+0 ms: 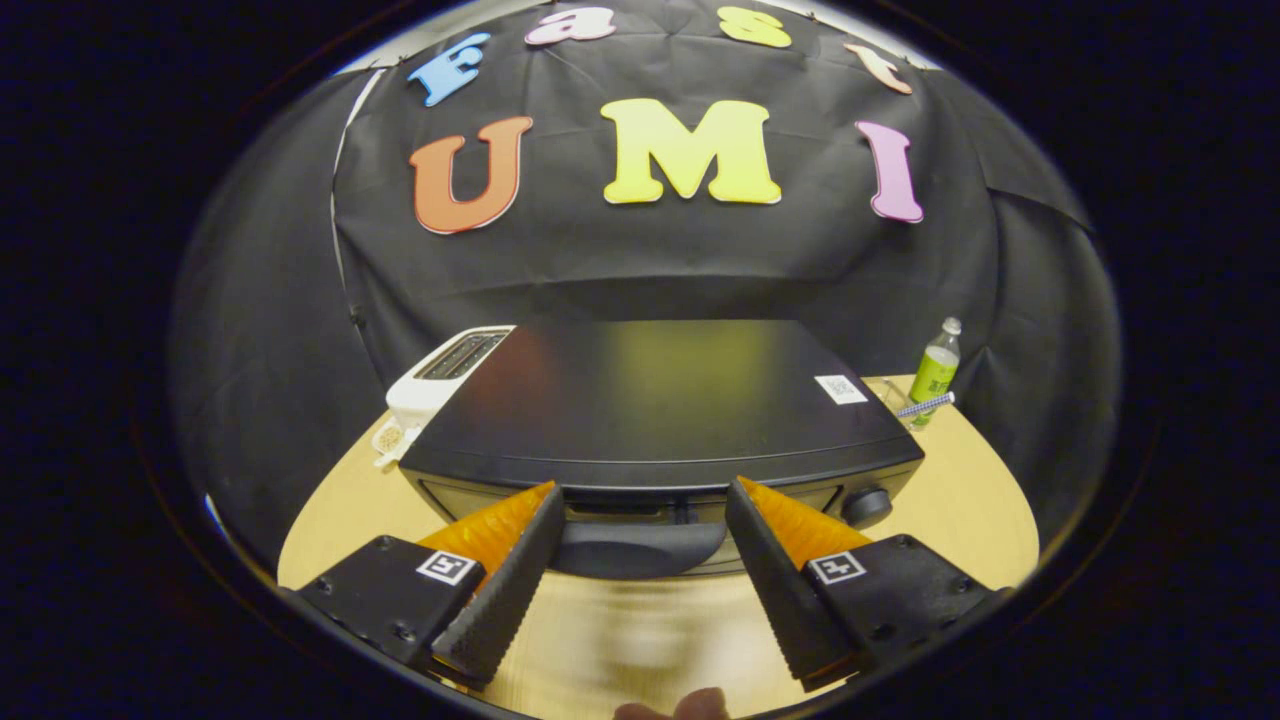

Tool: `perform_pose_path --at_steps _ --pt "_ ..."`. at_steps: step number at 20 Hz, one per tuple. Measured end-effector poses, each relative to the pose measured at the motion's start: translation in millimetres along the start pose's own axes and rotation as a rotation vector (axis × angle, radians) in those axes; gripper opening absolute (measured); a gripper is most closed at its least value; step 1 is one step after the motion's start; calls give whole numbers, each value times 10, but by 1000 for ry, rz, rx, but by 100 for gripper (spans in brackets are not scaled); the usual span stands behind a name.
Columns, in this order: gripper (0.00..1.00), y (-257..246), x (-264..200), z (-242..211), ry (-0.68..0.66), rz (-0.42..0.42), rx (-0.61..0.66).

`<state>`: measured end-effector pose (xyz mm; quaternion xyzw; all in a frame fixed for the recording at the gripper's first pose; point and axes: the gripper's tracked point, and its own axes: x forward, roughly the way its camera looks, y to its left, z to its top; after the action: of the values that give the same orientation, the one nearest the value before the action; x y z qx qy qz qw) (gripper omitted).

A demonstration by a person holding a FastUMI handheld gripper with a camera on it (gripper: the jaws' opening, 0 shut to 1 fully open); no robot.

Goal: Open the toaster oven, put the food inside, and close the toaster oven door.

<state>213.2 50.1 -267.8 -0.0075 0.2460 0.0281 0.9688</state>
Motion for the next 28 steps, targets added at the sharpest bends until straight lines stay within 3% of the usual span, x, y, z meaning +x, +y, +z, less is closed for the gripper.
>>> perform_pose_path --at_steps 7,17,24,28 --pt "100 33 -114 -114 12 -1 4" --pt "100 16 -612 -839 59 -21 -18" --pt "100 -1 -744 -1609 242 31 -20" --pt "100 -82 -989 -1442 221 53 -23"
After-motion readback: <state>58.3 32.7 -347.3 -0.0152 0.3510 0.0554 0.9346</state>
